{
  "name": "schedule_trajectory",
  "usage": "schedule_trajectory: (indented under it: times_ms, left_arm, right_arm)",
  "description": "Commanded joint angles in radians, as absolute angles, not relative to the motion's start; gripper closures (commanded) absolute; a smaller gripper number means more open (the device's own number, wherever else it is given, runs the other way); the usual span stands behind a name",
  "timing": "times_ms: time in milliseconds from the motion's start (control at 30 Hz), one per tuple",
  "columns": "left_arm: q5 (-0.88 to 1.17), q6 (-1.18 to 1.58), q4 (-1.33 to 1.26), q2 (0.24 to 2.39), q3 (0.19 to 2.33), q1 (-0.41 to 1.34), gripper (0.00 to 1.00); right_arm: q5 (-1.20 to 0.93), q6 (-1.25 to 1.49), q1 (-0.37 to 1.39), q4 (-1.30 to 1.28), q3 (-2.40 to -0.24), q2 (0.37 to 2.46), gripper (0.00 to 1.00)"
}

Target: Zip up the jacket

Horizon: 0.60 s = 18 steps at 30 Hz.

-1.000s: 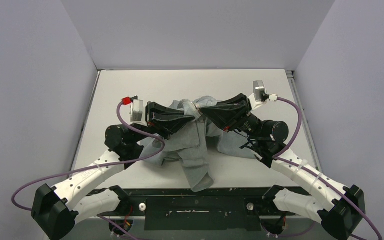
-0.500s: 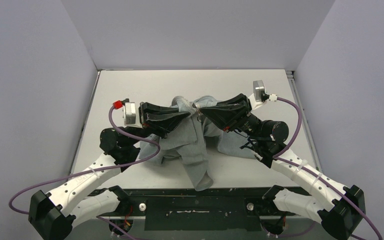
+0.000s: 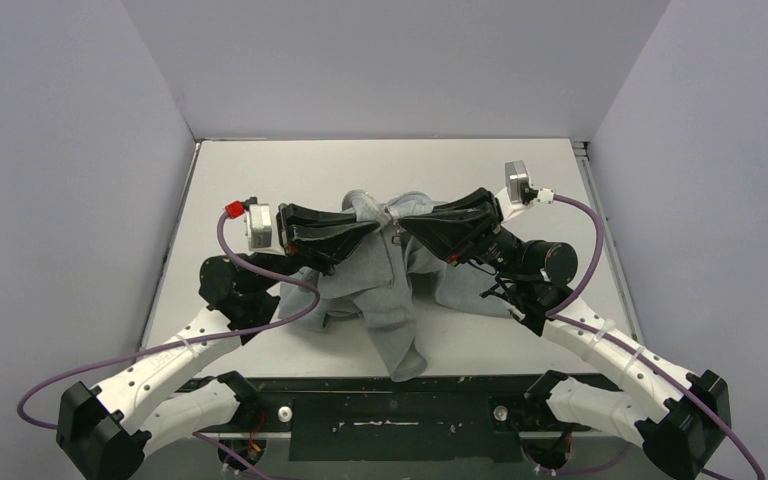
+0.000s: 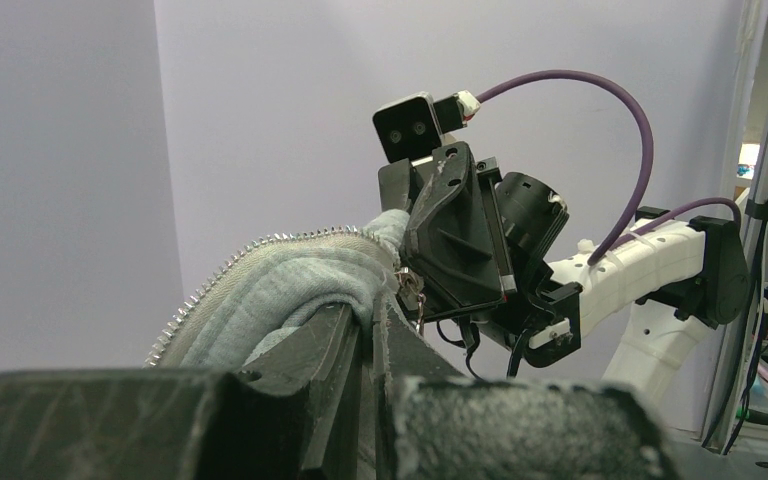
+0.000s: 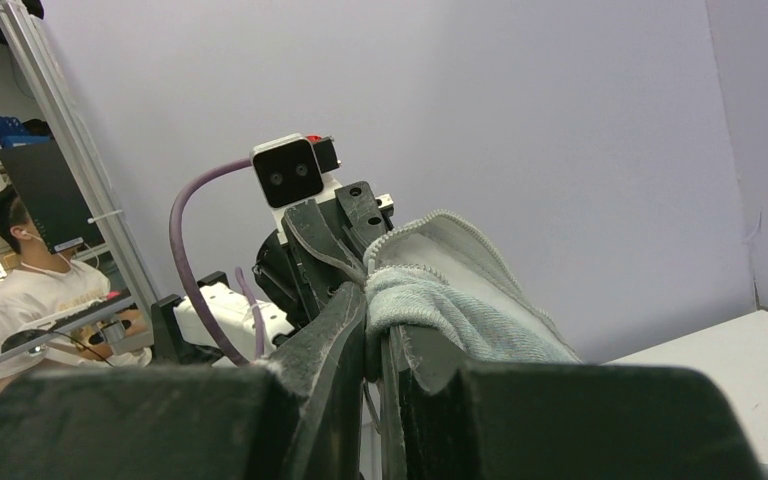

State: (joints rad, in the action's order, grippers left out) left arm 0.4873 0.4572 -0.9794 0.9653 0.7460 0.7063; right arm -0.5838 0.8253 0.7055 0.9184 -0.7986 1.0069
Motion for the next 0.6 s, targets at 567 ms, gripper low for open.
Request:
schedule_trajectory:
  times_ms: [567]
  left_arm:
    - [0.545, 0.461, -1.030, 0.975, 0.778, 0.713, 1.00]
  right_arm:
    - [-0.572, 0.820, 0.699, 1.007, -0.844, 0.990, 1.00]
